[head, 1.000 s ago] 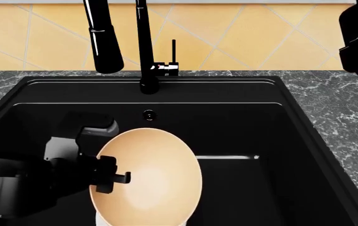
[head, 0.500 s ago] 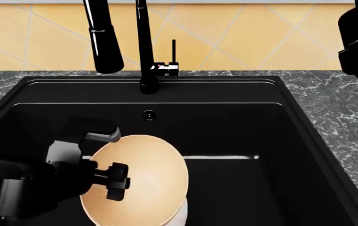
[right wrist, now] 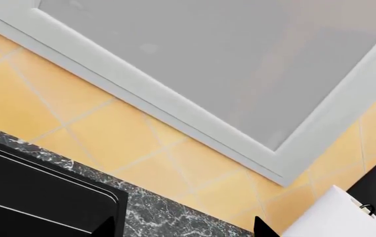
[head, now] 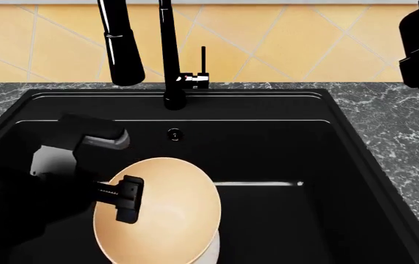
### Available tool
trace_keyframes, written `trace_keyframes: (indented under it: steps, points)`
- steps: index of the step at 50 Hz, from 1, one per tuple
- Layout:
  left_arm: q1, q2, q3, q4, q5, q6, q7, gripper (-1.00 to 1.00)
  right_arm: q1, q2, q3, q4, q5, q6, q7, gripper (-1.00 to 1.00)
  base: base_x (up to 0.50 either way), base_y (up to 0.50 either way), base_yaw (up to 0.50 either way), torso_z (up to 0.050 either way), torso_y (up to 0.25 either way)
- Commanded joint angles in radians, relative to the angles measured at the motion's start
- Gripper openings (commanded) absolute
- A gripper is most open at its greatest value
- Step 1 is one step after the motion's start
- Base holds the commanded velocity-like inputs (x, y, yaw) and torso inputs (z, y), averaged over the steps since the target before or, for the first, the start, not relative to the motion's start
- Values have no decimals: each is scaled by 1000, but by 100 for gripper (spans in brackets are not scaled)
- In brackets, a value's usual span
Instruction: Stack the bowls in the sink.
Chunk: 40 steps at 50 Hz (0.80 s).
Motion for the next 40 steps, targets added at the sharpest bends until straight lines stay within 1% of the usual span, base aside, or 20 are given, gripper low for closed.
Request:
trace_keyframes:
  steps: [1, 14, 19, 29, 35, 40]
  points:
    - [-129, -53, -45, 50, -106, -59, -100, 100, 1, 4, 1, 4, -1, 2, -2, 100, 0, 0, 0, 0, 0]
    - [-326, -141, -102, 93, -303, -157, -271, 100, 21, 7, 8, 13, 22, -2, 6, 100, 0, 0, 0, 0, 0]
    - [-402, -187, -122, 130, -408, -174, -366, 100, 33, 12, 19, 15, 43, -5, 13, 100, 0, 0, 0, 0, 0]
    - [-544, -253, -146, 163, -613, -229, -562, 100, 42, 17, 46, 14, 69, -8, 28, 100, 0, 0, 0, 0, 0]
    - [-596, -284, -150, 159, -671, -260, -619, 100, 38, 26, 76, 7, 80, -15, 28, 100, 0, 0, 0, 0, 0]
    - [-662, -292, -146, 147, -722, -284, -670, 100, 51, 35, 111, -3, 113, -19, 39, 100, 0, 0, 0, 0, 0]
